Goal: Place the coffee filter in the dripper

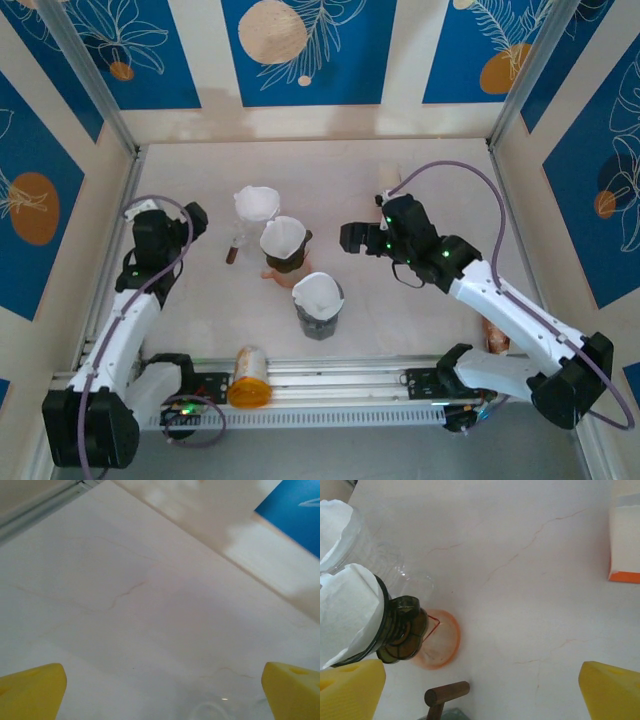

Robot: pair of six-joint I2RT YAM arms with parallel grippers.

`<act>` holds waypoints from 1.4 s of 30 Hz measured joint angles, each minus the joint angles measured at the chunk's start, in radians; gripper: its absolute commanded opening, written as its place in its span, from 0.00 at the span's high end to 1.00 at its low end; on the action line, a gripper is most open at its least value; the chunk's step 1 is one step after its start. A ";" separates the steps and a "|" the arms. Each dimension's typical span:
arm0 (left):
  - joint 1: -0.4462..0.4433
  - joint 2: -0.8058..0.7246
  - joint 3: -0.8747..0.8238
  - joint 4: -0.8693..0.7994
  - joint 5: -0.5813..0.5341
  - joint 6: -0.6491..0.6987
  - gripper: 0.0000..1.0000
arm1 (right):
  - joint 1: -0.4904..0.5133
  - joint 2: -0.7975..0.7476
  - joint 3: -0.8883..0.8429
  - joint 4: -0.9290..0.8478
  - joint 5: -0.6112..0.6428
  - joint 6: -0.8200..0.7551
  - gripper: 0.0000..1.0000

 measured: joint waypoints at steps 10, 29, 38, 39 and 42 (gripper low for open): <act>0.006 0.223 -0.125 0.282 -0.048 0.344 0.00 | -0.023 -0.096 -0.068 0.036 0.040 -0.005 0.01; 0.003 0.510 -0.332 0.921 -0.026 0.505 0.00 | -0.034 -0.096 -0.085 0.045 0.072 -0.005 0.01; -0.003 0.599 -0.363 1.107 0.029 0.531 0.00 | -0.033 -0.096 -0.107 0.057 0.115 -0.023 0.01; -0.003 0.599 -0.363 1.118 0.029 0.531 0.00 | -0.033 -0.096 -0.110 0.056 0.126 -0.022 0.01; -0.012 0.600 -0.363 1.126 0.021 0.533 0.00 | -0.035 -0.091 -0.114 0.050 0.161 -0.003 0.01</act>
